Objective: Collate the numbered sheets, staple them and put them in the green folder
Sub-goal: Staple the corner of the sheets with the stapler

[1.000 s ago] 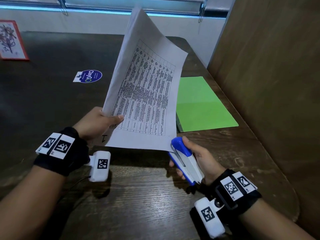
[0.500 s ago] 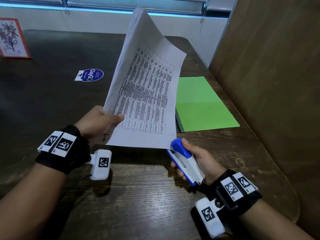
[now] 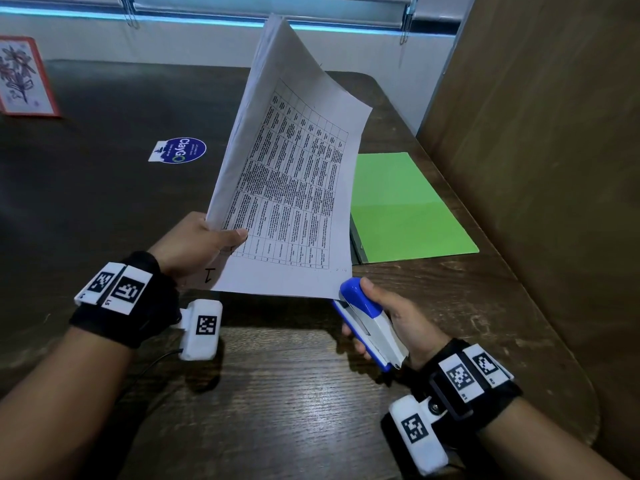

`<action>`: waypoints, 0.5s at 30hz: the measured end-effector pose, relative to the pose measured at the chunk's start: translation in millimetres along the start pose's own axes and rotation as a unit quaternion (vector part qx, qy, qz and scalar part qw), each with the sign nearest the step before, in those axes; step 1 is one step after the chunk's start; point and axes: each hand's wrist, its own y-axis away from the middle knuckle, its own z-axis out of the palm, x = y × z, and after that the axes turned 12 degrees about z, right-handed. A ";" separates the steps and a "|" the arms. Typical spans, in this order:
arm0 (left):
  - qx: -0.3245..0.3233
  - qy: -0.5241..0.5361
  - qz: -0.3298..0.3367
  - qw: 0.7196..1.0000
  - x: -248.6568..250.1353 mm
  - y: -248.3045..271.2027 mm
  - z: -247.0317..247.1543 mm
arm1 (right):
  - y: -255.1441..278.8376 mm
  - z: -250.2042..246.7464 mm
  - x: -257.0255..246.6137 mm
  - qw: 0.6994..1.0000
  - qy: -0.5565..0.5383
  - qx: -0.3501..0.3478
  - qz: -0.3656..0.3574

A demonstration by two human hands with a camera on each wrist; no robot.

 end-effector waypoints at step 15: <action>-0.004 -0.001 -0.001 1.000 -3.7 -0.9 -0.9 | -2.2 2.0 2.1 1.000 -0.009 0.003 0.000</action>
